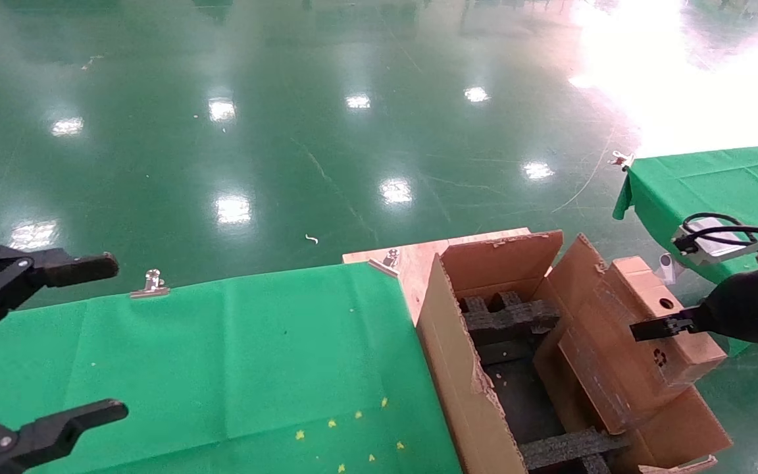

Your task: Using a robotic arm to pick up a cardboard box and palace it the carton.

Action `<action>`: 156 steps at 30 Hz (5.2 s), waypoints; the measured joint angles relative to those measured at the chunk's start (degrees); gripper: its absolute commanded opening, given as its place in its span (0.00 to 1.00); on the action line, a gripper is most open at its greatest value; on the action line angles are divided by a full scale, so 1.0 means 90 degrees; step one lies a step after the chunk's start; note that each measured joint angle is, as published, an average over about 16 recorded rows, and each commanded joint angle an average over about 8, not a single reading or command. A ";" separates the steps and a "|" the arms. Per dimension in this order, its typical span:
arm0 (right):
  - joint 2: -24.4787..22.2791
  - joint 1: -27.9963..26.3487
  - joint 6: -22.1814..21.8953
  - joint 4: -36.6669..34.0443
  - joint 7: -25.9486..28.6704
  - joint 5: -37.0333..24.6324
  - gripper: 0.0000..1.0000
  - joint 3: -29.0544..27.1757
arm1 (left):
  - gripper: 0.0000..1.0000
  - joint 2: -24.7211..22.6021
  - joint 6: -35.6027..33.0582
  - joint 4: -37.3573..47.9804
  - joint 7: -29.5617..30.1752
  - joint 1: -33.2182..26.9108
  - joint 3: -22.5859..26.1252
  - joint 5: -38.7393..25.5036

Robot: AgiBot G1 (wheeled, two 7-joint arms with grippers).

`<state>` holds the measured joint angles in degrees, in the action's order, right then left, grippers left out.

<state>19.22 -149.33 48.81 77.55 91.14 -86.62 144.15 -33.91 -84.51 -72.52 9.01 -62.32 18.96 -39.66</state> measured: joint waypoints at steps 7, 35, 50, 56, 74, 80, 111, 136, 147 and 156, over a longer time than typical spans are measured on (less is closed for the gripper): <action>0.0146 0.0239 -0.0260 0.0018 0.0362 -0.0216 0.00 0.0063 | 1.00 0.0000 0.0000 0.0000 0.0000 0.0000 0.0001 0.0001; 0.0854 0.1809 -0.1796 0.0005 0.2111 -0.1399 0.00 0.0276 | 1.00 0.0002 0.0002 0.0000 -0.0002 -0.0001 0.0004 0.0003; 0.0865 0.2550 -0.2497 0.0001 0.3237 -0.2029 0.00 0.0267 | 1.00 0.0002 0.0002 0.0000 -0.0003 -0.0001 0.0006 0.0004; 0.0916 0.2826 -0.2681 -0.0029 0.3490 -0.2157 0.00 0.0257 | 1.00 0.0003 0.0003 0.0000 -0.0003 -0.0002 0.0006 0.0004; 0.1341 0.3816 -0.3107 -0.0412 0.4193 -0.2432 0.00 0.0189 | 1.00 0.0003 0.0003 0.0000 -0.0004 -0.0002 0.0009 0.0006; 0.1526 0.4170 -0.3271 -0.0643 0.4299 -0.2366 0.00 0.0170 | 1.00 0.0004 0.0004 0.0000 -0.0005 -0.0002 0.0009 0.0006; 0.1671 0.4451 -0.3442 -0.0881 0.4263 -0.2086 1.00 0.0158 | 1.00 0.0005 0.0005 0.0003 -0.0006 -0.0001 0.0010 0.0008; 0.1290 0.3076 -0.3982 -0.0237 0.4259 -0.2415 1.00 -0.0362 | 1.00 0.0006 0.0006 0.0004 -0.0007 -0.0002 0.0013 0.0010; 0.1270 0.2742 -0.5722 0.0090 0.4311 -0.2074 1.00 -0.0667 | 1.00 0.0006 0.0007 0.0005 -0.0008 -0.0002 0.0014 0.0012; 0.1310 0.2896 -0.6029 0.0104 0.4074 -0.1845 1.00 -0.1010 | 1.00 0.0007 0.0009 0.0006 -0.0009 -0.0001 0.0014 0.0013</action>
<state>31.01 -123.27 -5.45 78.48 127.81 -103.23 135.06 -33.84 -84.42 -72.46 8.93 -62.33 19.08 -39.55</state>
